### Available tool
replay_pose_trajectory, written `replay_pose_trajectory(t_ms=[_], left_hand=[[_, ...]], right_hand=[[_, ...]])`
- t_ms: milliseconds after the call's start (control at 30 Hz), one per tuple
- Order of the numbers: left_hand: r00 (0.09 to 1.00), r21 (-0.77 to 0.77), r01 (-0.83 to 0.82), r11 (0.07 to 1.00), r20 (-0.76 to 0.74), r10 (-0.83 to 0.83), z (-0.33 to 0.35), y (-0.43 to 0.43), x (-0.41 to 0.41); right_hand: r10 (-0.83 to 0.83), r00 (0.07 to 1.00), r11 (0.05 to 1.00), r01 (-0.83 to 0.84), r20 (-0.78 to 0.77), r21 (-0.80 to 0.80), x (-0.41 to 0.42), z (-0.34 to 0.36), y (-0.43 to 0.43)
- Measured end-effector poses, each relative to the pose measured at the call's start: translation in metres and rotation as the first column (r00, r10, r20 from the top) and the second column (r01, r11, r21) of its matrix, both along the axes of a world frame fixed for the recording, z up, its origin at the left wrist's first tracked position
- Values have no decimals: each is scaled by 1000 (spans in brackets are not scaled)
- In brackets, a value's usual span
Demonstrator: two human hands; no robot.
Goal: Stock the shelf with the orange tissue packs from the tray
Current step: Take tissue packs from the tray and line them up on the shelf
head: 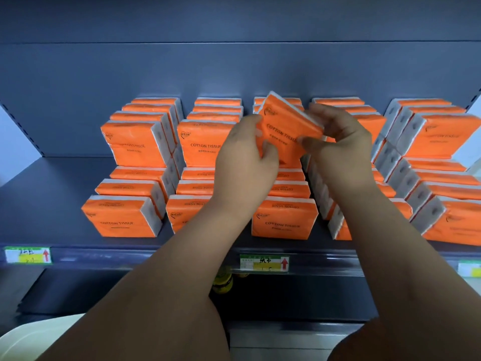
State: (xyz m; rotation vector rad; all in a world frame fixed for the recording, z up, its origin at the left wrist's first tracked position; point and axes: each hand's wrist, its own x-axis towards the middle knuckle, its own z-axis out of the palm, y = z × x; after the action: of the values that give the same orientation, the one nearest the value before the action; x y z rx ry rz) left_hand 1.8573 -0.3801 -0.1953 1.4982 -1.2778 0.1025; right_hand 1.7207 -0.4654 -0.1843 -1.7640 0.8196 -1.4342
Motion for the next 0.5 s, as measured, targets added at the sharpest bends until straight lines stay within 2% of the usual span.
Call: replay_pose_trajectory(t_ms=[133, 233, 367, 500], left_hand=[[988, -10, -19, 1000, -153, 18, 1, 0, -6], [982, 26, -83, 996, -166, 86, 3, -1, -1], [990, 137, 14, 990, -143, 6, -3, -7, 4], [970, 153, 58, 986, -241, -20, -1, -6, 6]], right_hand=[[18, 998, 1000, -19, -56, -11, 0, 1, 4], [9, 997, 1000, -9, -80, -3, 0, 1, 1], [-25, 997, 1000, 24, -79, -19, -1, -2, -4], [-108, 991, 994, 106, -84, -24, 3, -5, -4]])
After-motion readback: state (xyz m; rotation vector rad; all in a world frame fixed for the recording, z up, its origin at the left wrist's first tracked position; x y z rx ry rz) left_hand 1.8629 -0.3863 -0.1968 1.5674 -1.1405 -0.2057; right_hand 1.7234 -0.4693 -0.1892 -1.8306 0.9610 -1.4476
